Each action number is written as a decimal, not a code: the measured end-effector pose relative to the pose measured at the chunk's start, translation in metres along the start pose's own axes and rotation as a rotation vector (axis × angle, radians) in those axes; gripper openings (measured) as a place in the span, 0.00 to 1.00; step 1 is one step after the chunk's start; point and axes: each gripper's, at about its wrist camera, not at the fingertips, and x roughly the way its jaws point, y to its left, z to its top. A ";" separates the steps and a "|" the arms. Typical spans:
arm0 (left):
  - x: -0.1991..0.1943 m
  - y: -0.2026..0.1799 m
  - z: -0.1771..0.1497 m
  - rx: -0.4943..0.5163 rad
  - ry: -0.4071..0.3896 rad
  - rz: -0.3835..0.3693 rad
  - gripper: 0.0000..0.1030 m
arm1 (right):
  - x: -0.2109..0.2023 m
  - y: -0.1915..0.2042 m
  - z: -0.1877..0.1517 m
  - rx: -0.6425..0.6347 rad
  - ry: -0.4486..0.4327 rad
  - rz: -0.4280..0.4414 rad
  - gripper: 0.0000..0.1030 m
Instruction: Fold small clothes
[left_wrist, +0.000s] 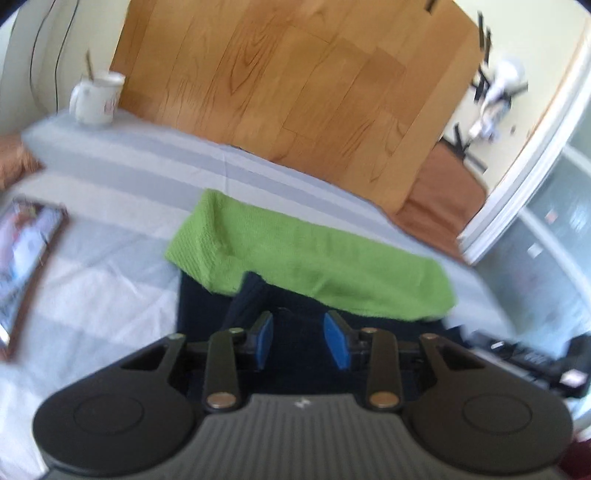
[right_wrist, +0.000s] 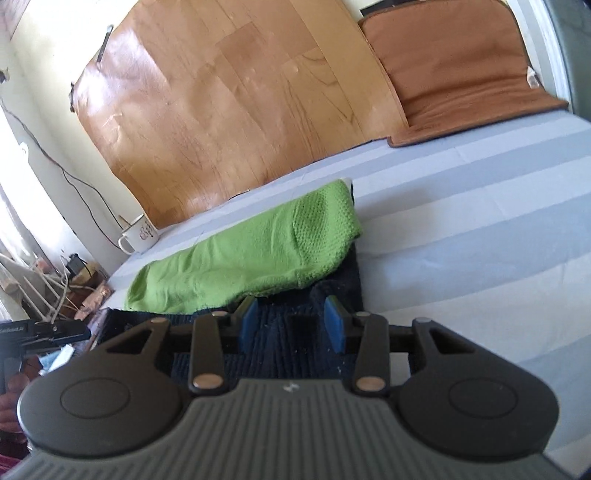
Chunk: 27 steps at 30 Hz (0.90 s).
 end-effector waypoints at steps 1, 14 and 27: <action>0.005 -0.004 0.000 0.026 -0.008 0.039 0.53 | -0.001 -0.002 0.000 -0.009 -0.007 -0.012 0.44; 0.011 0.003 -0.016 0.205 0.000 0.023 0.09 | -0.004 -0.002 0.004 -0.154 0.034 0.055 0.10; 0.070 0.045 0.045 -0.027 -0.034 0.176 0.16 | 0.064 -0.034 0.073 0.015 -0.001 -0.034 0.34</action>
